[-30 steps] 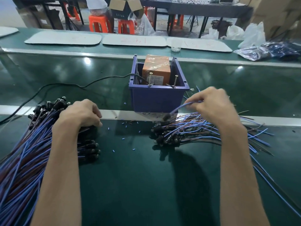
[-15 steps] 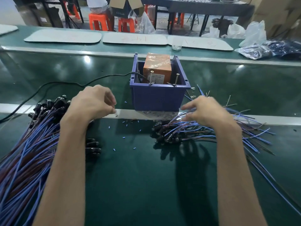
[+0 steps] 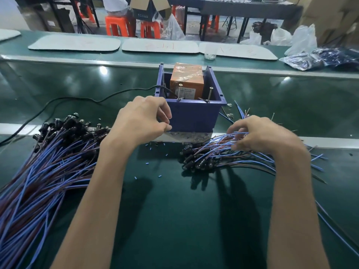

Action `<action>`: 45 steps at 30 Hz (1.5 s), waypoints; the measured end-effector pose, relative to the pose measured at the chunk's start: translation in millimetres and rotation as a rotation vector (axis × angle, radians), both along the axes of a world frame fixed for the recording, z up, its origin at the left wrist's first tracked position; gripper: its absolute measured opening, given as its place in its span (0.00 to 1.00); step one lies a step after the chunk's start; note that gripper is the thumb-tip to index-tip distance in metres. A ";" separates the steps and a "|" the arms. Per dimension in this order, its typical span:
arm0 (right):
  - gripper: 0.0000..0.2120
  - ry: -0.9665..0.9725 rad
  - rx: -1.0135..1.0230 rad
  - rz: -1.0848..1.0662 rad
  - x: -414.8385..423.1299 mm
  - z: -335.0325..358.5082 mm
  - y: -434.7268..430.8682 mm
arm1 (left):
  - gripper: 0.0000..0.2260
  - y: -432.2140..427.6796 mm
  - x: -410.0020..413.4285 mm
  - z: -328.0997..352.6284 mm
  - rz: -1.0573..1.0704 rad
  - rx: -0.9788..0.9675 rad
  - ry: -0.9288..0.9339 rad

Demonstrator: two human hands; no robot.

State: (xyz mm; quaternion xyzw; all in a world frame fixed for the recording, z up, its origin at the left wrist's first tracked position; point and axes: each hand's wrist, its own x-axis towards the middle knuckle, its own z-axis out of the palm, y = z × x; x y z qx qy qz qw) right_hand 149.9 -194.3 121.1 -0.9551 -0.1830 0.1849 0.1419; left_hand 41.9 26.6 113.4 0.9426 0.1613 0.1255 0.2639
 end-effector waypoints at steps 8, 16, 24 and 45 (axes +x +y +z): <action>0.15 -0.177 0.152 -0.101 3.5 -5.0 6.2 | 0.09 -14.5 4.0 -0.7 -0.085 -0.011 -0.038; 0.19 -0.134 0.543 0.191 -6.7 9.7 8.2 | 0.07 -37.9 9.0 4.9 -0.249 -0.276 -0.305; 0.06 0.272 0.895 0.426 -27.8 2.8 37.6 | 0.09 -44.0 0.7 17.7 -0.365 -0.594 -0.478; 0.11 0.095 1.504 0.127 -20.8 17.3 30.5 | 0.12 -9.1 4.5 3.5 -0.057 -0.075 0.016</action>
